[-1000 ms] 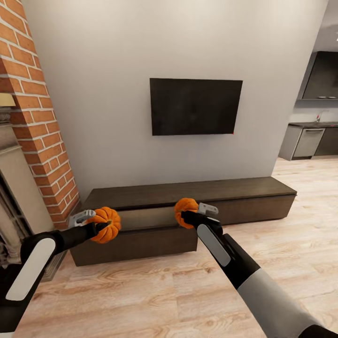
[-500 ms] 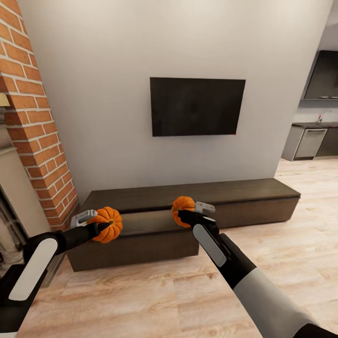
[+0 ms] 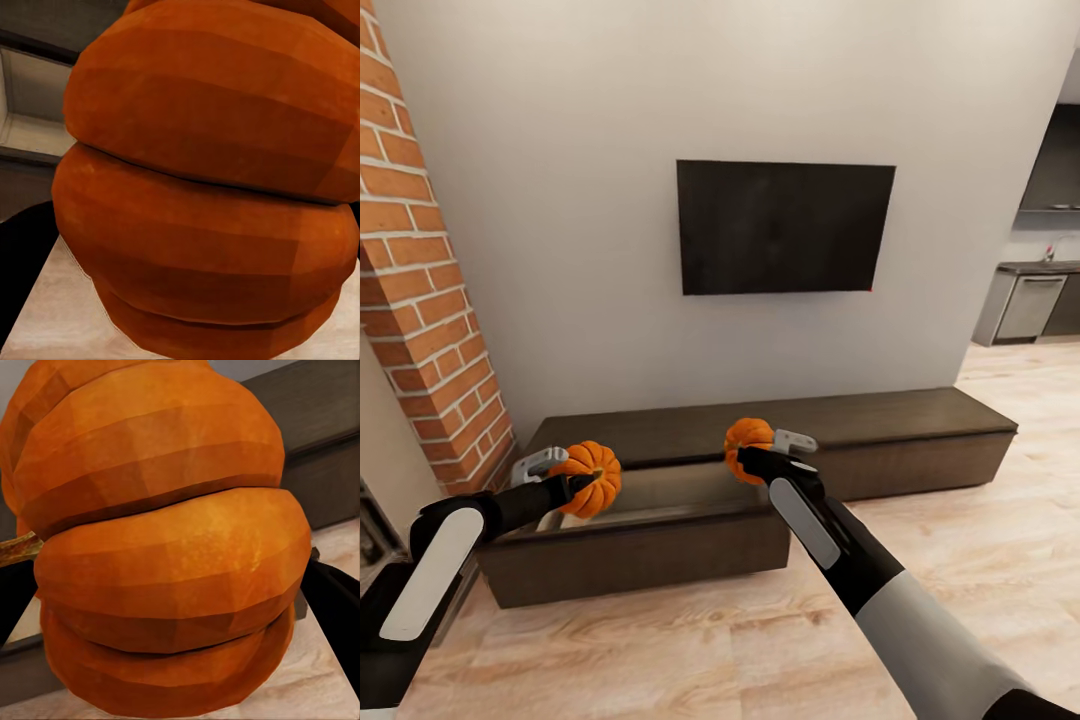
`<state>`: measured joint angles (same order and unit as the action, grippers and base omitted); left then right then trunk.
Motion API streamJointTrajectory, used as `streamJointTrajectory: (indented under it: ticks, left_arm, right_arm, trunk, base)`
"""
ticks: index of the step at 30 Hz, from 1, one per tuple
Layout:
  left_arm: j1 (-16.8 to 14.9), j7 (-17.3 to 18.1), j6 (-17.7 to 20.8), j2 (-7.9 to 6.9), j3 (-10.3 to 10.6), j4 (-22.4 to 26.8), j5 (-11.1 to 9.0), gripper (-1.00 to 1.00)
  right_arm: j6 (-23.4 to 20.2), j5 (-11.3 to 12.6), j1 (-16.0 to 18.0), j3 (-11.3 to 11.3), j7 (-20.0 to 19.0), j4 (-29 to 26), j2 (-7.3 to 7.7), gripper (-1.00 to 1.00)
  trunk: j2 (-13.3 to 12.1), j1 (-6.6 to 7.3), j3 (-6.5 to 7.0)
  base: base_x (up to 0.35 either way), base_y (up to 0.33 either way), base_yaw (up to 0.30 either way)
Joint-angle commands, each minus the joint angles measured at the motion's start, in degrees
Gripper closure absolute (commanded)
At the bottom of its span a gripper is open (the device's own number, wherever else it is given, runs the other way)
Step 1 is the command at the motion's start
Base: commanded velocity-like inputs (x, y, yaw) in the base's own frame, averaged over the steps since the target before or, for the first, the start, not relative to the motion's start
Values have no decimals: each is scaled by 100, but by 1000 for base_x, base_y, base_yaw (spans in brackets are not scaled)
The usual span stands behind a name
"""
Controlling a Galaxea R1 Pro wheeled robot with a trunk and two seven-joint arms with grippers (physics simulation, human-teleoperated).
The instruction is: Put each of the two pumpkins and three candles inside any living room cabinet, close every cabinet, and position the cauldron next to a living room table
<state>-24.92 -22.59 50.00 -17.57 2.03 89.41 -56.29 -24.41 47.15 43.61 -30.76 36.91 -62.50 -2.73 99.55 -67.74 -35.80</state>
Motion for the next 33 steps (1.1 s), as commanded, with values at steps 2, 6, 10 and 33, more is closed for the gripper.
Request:
streamJointTrajectory:
  ticks: [2, 6, 10, 33]
  left_arm:
    - [-4, -61, 1, -6, 8, 1, -67, 100]
    - [-5, -61, 8, -9, 8, -2, -67, 100]
    - [-4, -61, 9, -3, 8, -2, -67, 100]
    - [-6, -96, -109, 197, 8, -72, 21, 100]
  right_arm:
    - [-11, 23, 5, -9, 44, -8, -4, 100]
    - [-11, 27, 6, -13, 44, -4, -8, 100]
    - [-11, 36, 6, -78, 41, 6, -12, 100]
    - [-69, 40, 179, -167, -945, 847, -473, 100]
  trunk:
    - [3, -3, -6]
    - [3, -3, -6]
    - [3, -3, -6]
    - [3, -3, -6]
  base:
    - [324, 0, 0]
    - [250, 26, 0]
    - [206, 71, 0]
    - [173, 3, 0]
